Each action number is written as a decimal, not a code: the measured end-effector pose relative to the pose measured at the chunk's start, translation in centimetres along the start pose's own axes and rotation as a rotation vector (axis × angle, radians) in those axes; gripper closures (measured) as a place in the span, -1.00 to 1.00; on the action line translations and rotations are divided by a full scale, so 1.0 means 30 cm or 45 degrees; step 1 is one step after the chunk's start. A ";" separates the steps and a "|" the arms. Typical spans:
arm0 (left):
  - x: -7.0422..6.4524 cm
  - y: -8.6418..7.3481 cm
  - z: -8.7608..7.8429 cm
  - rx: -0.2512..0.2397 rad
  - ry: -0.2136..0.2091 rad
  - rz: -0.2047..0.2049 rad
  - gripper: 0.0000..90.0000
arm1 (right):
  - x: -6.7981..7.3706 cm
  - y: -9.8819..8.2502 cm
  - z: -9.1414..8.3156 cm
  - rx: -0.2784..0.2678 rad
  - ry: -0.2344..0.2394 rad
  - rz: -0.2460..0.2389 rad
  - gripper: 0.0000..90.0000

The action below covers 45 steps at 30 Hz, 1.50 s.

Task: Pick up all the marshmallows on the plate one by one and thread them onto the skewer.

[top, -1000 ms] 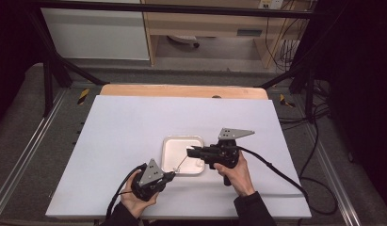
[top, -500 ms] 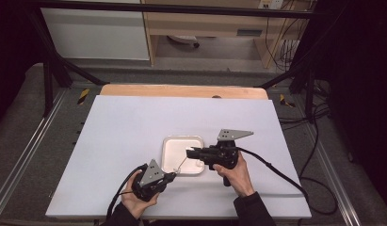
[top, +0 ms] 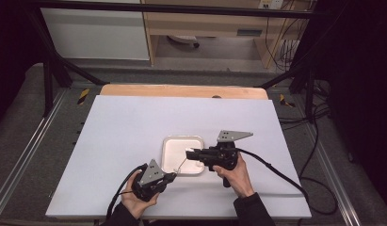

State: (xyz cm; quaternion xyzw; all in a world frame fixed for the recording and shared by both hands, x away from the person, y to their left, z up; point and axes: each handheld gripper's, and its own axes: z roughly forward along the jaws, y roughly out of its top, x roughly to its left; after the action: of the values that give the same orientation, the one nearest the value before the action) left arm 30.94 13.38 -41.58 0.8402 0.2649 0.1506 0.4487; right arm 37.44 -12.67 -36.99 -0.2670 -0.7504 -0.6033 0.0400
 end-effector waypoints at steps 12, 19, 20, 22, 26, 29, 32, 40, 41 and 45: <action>0.000 0.003 0.002 -0.003 0.002 -0.007 0.99 | -0.003 -0.006 0.005 0.000 0.003 0.004 0.84; -0.001 0.003 0.002 0.004 -0.001 -0.004 0.99 | -0.004 -0.012 0.008 -0.001 0.007 0.006 0.84; -0.001 0.003 0.002 0.005 -0.001 -0.006 0.99 | -0.005 -0.013 0.008 -0.002 0.010 0.009 0.84; -0.002 0.003 0.003 0.006 -0.002 -0.004 0.99 | -0.005 -0.015 0.010 -0.001 0.011 0.008 0.84; -0.001 0.003 0.002 0.004 0.001 -0.007 0.99 | -0.004 -0.019 0.012 0.002 0.013 0.004 0.84; -0.002 0.031 -0.018 -0.072 -0.027 -0.024 0.99 | -0.003 -0.028 0.027 0.071 0.038 0.013 0.83; -0.010 0.042 -0.024 -0.081 0.022 0.001 0.99 | 0.008 -0.078 0.092 0.106 0.099 0.004 0.82; 0.012 0.037 -0.030 -0.063 0.016 -0.019 0.99 | 0.013 -0.056 0.097 0.097 0.053 -0.018 0.62; 0.016 0.032 -0.028 -0.053 0.016 -0.026 0.99 | 0.012 -0.056 0.096 0.078 0.030 -0.022 0.53; 0.033 0.022 -0.030 -0.048 0.017 -0.055 0.99 | 0.009 -0.040 0.072 0.038 -0.041 -0.025 0.32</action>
State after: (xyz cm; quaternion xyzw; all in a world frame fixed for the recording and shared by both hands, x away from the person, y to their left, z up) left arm 31.51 14.25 -40.52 0.8247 0.2832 0.1512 0.4657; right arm 37.23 -10.72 -38.52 -0.2686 -0.7624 -0.5881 0.0260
